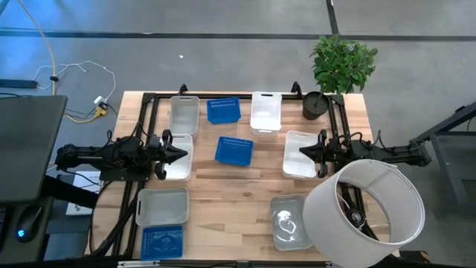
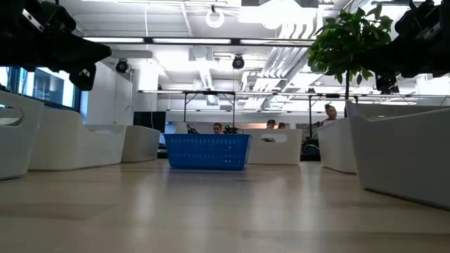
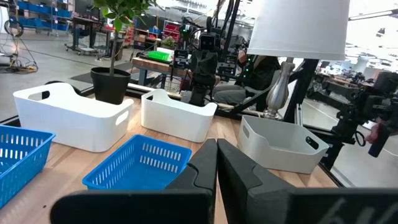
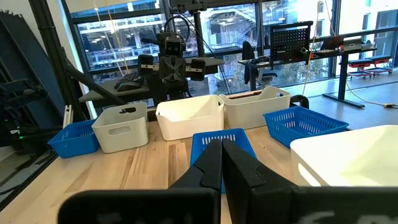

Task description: Stack baskets by color

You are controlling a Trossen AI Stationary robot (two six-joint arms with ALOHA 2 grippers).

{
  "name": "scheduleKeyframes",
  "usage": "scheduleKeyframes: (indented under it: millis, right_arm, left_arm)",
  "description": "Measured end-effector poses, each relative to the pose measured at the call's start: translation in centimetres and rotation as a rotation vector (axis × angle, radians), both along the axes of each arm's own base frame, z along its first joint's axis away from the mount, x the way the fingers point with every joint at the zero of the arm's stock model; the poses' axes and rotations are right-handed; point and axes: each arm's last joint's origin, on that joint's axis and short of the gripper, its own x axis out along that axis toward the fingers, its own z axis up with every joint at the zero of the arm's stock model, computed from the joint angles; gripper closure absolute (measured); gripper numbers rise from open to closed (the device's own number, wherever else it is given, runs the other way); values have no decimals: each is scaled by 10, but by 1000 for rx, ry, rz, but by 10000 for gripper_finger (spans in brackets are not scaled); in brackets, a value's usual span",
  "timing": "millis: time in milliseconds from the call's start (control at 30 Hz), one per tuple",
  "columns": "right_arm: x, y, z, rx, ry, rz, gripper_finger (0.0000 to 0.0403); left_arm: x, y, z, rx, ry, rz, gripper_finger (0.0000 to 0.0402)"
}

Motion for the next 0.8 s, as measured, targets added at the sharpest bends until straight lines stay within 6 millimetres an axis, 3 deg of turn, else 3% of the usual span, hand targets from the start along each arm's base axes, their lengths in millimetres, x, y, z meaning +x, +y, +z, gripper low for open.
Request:
scheduleKeyframes:
  millis: [367, 800]
  right_arm:
    - [0, 0, 0, 9, -1, 1, 403]
    - [0, 0, 0, 233, -32, 11, 403]
  left_arm:
    - [0, 0, 0, 0, 0, 0, 402]
    - [0, 0, 0, 0, 0, 0, 401]
